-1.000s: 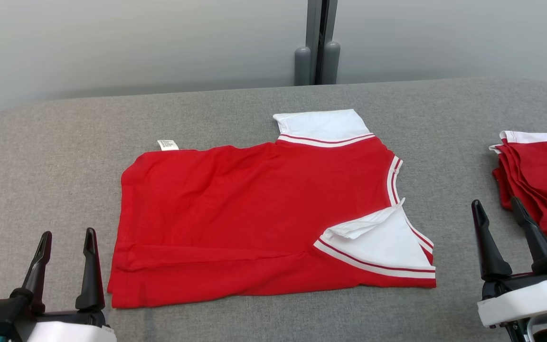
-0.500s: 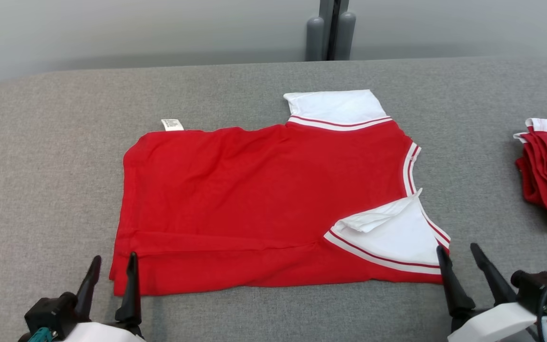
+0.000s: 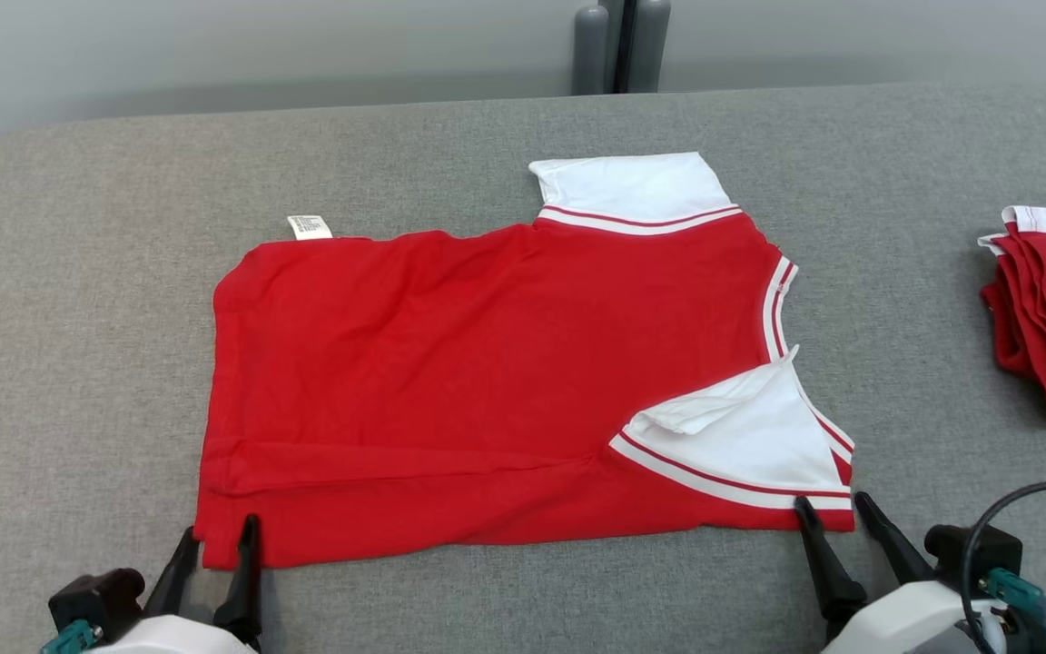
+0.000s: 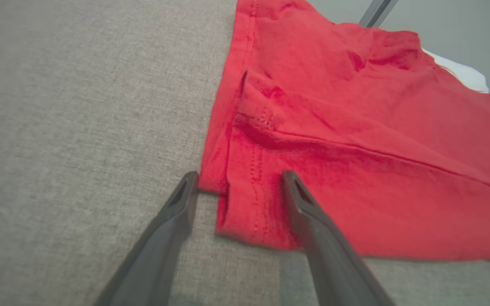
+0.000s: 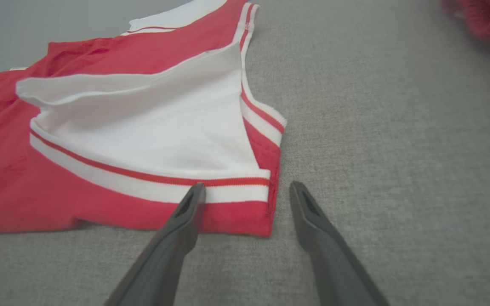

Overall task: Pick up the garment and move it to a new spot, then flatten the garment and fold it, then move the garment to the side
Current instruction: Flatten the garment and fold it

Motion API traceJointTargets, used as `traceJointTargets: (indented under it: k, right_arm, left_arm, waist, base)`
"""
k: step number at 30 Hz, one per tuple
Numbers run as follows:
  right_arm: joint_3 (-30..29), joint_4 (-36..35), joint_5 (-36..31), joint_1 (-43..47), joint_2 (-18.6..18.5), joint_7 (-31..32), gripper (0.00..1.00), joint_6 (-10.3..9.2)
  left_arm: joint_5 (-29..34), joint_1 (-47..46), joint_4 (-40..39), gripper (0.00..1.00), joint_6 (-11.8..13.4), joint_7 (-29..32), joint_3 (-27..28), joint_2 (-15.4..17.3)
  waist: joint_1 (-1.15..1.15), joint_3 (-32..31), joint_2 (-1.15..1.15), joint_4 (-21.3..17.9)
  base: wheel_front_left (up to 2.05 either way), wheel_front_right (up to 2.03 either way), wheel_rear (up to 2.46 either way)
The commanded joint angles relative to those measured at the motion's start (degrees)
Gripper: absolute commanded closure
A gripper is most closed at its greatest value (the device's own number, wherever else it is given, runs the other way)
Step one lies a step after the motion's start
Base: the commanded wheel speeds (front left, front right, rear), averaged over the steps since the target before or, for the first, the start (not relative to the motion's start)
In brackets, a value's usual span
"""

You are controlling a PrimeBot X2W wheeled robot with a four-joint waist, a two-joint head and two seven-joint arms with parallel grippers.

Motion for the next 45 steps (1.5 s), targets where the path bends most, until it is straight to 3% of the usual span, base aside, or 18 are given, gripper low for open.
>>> traceJointTargets:
  k: [1,2,3,4,5,9,17,26,32,33,34,35,36,37,45]
  right_arm:
    - [0.39,0.57,0.63,-0.87,-0.29,-0.36,0.0,0.03]
    - [0.72,1.21,0.96,-1.27,-0.34,-0.47,0.0,0.03]
    - [1.29,1.93,1.51,-1.66,-0.34,-0.1,0.16,0.03]
    - [1.73,2.27,1.9,-2.01,-0.4,-0.21,0.58,0.03]
    - [2.57,3.34,2.96,-2.5,-0.48,0.2,1.0,0.03]
    - [3.74,3.94,4.93,-2.65,-1.45,0.0,1.0,0.0]
    - [3.35,0.57,6.97,1.09,-2.68,0.16,1.0,0.01]
    - [-0.75,-7.39,5.87,10.92,-2.64,3.06,1.0,0.01]
    - [-2.88,-10.72,4.21,14.02,-1.72,5.16,1.0,0.02]
    - [-3.14,-11.06,4.14,14.21,-1.53,5.37,0.62,0.02]
    - [-3.33,-11.39,4.02,14.19,-1.36,5.69,0.01,0.02]
    - [-3.46,-11.68,3.83,14.03,-1.22,5.71,0.0,0.02]
    - [-3.56,-12.18,3.69,13.65,-1.1,5.73,0.0,0.02]
    - [-3.67,-12.62,3.39,13.22,-1.09,5.55,0.0,0.02]
    - [-6.83,-19.42,0.24,9.71,-1.77,2.69,0.0,0.02]
  left_arm:
    - [-0.48,-1.34,1.03,0.0,-0.56,0.69,0.01,0.19]
    - [-0.89,-1.65,2.06,0.0,-0.99,1.35,-0.03,0.13]
    - [-1.26,-1.89,2.96,0.26,-1.4,1.85,-0.12,0.17]
    - [-1.47,-2.26,3.69,0.52,-1.74,2.22,-0.19,0.23]
    - [-1.92,-2.77,4.65,1.0,-2.31,2.79,-0.2,0.34]
    - [-1.63,-3.48,5.48,1.0,-2.76,2.96,-0.71,1.11]
    - [0.03,-1.69,-0.21,1.0,-1.2,4.0,-1.52,2.95]
    - [-0.79,8.43,-12.66,1.0,4.11,9.9,-1.3,5.73]
    - [-1.58,13.86,-19.27,1.0,6.91,13.32,-2.17,5.61]
    - [-1.56,14.18,-19.79,1.0,7.16,13.73,-2.4,5.5]
    - [-1.66,14.48,-20.21,1.0,7.42,13.94,-2.56,5.27]
    - [-1.72,14.66,-20.52,0.78,7.7,14.25,-2.68,5.13]
    - [-1.64,14.81,-20.73,0.28,7.89,14.39,-2.83,5.05]
    - [-1.45,14.73,-21.25,0.0,8.11,13.72,-2.64,4.91]
    - [2.21,10.86,-25.51,0.0,10.33,5.85,0.26,5.06]
  waist:
    - [0.0,0.11,0.0,-0.22]
    - [0.0,0.15,0.0,-0.31]
    - [0.0,0.17,0.0,-0.39]
    - [0.0,0.19,0.0,-0.44]
    - [0.0,0.22,0.0,-0.46]
    - [0.0,0.19,0.0,-0.33]
    - [0.0,-1.18,0.0,-0.03]
    - [0.0,-4.21,0.0,-1.52]
    - [0.0,-4.78,0.0,-2.03]
    - [0.0,-4.84,0.0,-2.06]
    - [0.0,-4.84,0.0,-2.08]
    - [0.0,-4.85,0.0,-2.1]
    - [0.0,-4.84,0.0,-2.14]
    - [0.0,-4.79,0.0,-2.16]
    - [0.0,-5.52,0.0,-1.8]
  base:
    - [0.0,0.0,0.0]
    - [0.0,0.0,0.0]
    - [0.0,0.0,0.0]
    - [0.0,0.0,0.0]
    - [0.0,0.0,0.0]
    - [0.0,0.0,0.0]
    - [0.0,0.0,0.0]
    - [0.0,0.0,0.0]
    - [0.0,0.0,0.0]
    - [0.0,0.0,0.0]
    - [0.0,0.0,0.0]
    - [0.0,0.0,0.0]
    - [0.0,0.0,0.0]
    - [0.0,0.0,0.0]
    - [0.0,0.0,0.0]
